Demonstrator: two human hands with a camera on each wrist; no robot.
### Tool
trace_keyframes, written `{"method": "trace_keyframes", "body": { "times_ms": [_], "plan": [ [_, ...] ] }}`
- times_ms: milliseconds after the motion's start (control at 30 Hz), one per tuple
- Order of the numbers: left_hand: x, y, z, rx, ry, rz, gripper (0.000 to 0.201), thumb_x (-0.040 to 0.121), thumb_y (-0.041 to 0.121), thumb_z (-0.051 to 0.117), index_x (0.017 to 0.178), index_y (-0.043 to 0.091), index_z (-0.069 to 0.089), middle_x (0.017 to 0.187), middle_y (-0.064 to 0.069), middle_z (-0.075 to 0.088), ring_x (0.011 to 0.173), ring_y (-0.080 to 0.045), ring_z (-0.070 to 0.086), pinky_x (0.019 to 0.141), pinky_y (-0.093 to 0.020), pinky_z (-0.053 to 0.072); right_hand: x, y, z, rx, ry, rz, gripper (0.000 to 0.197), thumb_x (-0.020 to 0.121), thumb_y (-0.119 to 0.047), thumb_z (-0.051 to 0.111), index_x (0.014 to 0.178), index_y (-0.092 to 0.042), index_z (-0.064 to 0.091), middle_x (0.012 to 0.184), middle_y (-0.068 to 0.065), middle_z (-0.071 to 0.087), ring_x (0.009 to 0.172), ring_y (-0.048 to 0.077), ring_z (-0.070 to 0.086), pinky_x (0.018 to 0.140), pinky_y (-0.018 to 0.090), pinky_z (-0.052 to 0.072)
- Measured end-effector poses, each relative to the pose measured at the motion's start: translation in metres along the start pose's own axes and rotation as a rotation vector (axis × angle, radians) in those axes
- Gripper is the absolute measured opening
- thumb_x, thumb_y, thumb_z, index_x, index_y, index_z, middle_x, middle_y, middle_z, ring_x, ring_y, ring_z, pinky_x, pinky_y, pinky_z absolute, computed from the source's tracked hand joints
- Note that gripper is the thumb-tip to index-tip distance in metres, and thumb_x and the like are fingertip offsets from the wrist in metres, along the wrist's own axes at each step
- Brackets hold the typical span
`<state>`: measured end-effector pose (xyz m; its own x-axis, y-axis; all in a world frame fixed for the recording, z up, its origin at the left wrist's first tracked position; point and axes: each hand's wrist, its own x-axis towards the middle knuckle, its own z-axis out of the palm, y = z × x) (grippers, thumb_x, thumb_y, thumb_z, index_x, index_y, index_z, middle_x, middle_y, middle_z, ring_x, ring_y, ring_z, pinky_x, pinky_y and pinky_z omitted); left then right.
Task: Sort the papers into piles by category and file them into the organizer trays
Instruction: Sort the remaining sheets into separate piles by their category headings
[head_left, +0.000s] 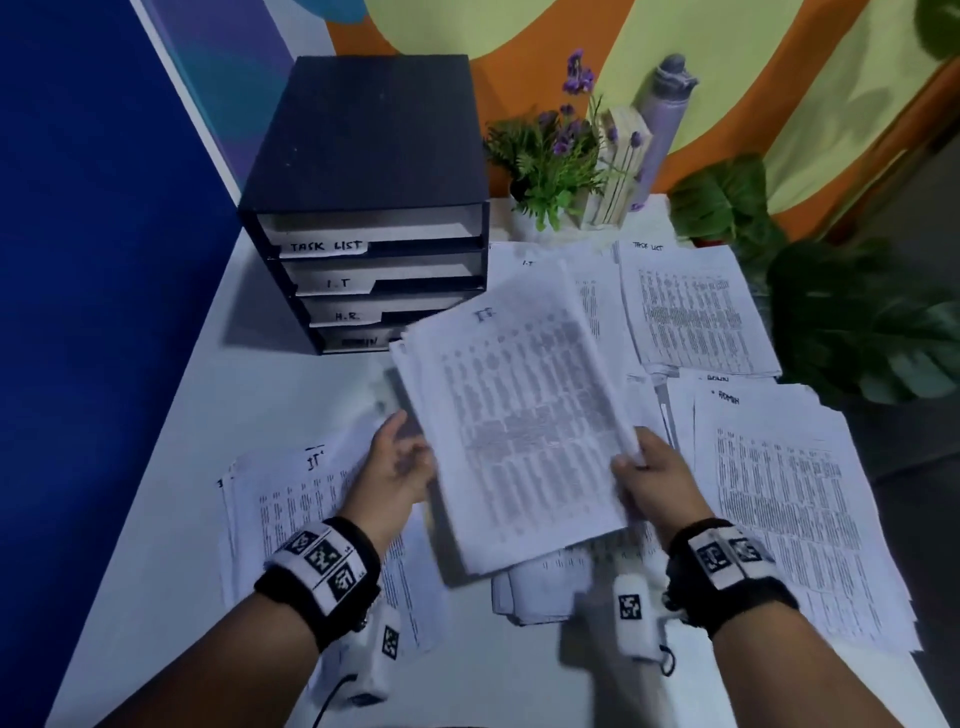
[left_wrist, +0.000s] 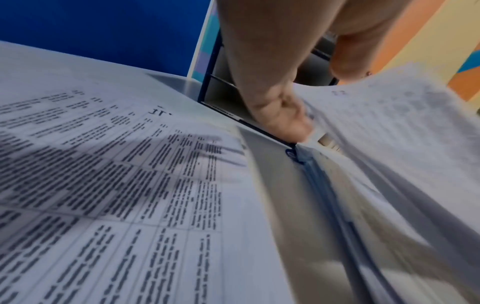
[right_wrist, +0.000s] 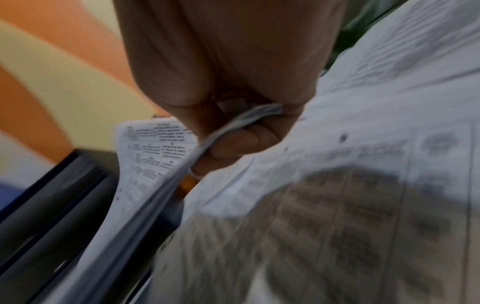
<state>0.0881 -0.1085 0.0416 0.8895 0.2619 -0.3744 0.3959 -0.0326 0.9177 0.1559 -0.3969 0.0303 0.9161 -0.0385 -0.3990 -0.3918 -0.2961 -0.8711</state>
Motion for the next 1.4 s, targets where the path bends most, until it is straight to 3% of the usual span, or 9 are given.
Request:
{"method": "trace_keyframes", "body": {
  "times_ms": [167,267,367,500,600,933,1133,1300,1400],
  "plan": [
    [0.015,-0.023,-0.008,0.246,0.129,-0.093,0.058,0.095,0.008,0.055,0.147,0.021,0.032,0.146,-0.005,0.044,0.127,-0.020,0.047,0.105,-0.036,0.039,0.039,0.013,-0.069,0.117,0.301,0.136,0.023,0.093,-0.001,0.052,0.106,-0.020,0.049,0.067,0.004,0.048,0.049,0.015,0.048,0.039,0.021,0.040],
    [0.018,-0.032,-0.014,0.355,0.158,-0.135,0.061,0.093,0.014,0.058,0.147,0.023,0.032,0.147,-0.005,0.043,0.132,-0.024,0.044,0.110,-0.045,0.037,0.066,0.008,-0.078,0.098,0.359,0.126,0.025,0.090,0.002,0.051,0.084,-0.021,0.047,0.063,0.003,0.041,0.055,0.017,0.041,0.049,0.024,0.033],
    [0.019,-0.035,-0.017,0.344,0.175,-0.148,0.059,0.094,0.013,0.057,0.147,0.022,0.032,0.148,-0.005,0.042,0.132,-0.023,0.044,0.109,-0.045,0.039,0.087,-0.015,-0.060,0.086,0.325,0.076,0.014,0.090,-0.004,0.054,0.098,-0.015,0.054,0.064,0.005,0.049,0.067,0.020,0.050,0.057,0.029,0.039],
    [0.014,-0.038,-0.027,0.362,0.216,-0.152,0.057,0.094,0.016,0.057,0.145,0.027,0.034,0.149,0.000,0.040,0.133,-0.021,0.042,0.109,-0.043,0.038,0.103,-0.046,-0.029,0.121,0.242,0.013,0.050,0.096,-0.010,0.049,0.144,-0.018,0.036,0.124,0.003,0.054,0.109,0.021,0.055,0.094,0.037,0.046],
    [0.009,-0.047,-0.044,0.483,0.267,-0.168,0.057,0.094,0.017,0.058,0.145,0.029,0.035,0.150,0.000,0.036,0.135,-0.023,0.039,0.112,-0.044,0.035,0.096,-0.057,-0.009,0.042,0.229,-0.037,0.055,0.096,-0.003,0.046,0.147,-0.014,0.031,0.145,0.004,0.044,0.129,0.020,0.046,0.103,0.031,0.038],
    [-0.018,-0.090,-0.108,0.868,0.400,-0.502,0.095,0.070,0.032,0.076,0.150,0.018,0.026,0.153,-0.012,0.027,0.139,-0.033,0.030,0.114,-0.043,0.030,0.002,-0.014,0.108,-0.109,-0.223,-0.031,0.030,0.093,0.001,0.052,0.080,-0.023,0.066,0.077,0.003,0.069,0.068,0.019,0.061,0.072,0.035,0.052],
    [-0.027,-0.097,-0.123,0.831,0.378,-0.505,0.113,0.061,0.040,0.085,0.150,0.016,0.021,0.145,-0.018,0.037,0.133,-0.035,0.038,0.111,-0.044,0.034,-0.043,0.006,0.166,-0.602,-0.417,-0.156,0.016,0.091,-0.019,0.058,0.099,-0.008,0.068,0.098,0.007,0.068,0.095,0.023,0.062,0.083,0.026,0.043],
    [-0.041,-0.097,-0.124,0.518,0.317,-0.333,0.051,0.081,0.018,0.068,0.128,0.020,0.051,0.111,0.003,0.061,0.100,-0.023,0.061,0.094,-0.037,0.050,-0.060,0.011,0.187,-0.626,-0.361,-0.193,0.016,0.083,-0.014,0.062,0.093,-0.003,0.058,0.093,0.012,0.061,0.084,0.027,0.055,0.067,0.028,0.036],
    [-0.048,-0.093,-0.122,0.420,0.271,-0.269,0.046,0.088,0.004,0.055,0.132,0.018,0.048,0.111,0.006,0.054,0.102,-0.018,0.055,0.095,-0.029,0.044,-0.062,0.014,0.189,-0.551,-0.286,-0.174,0.024,0.082,-0.015,0.065,0.103,-0.005,0.057,0.099,0.011,0.060,0.081,0.020,0.051,0.067,0.020,0.032]
  ]
}}
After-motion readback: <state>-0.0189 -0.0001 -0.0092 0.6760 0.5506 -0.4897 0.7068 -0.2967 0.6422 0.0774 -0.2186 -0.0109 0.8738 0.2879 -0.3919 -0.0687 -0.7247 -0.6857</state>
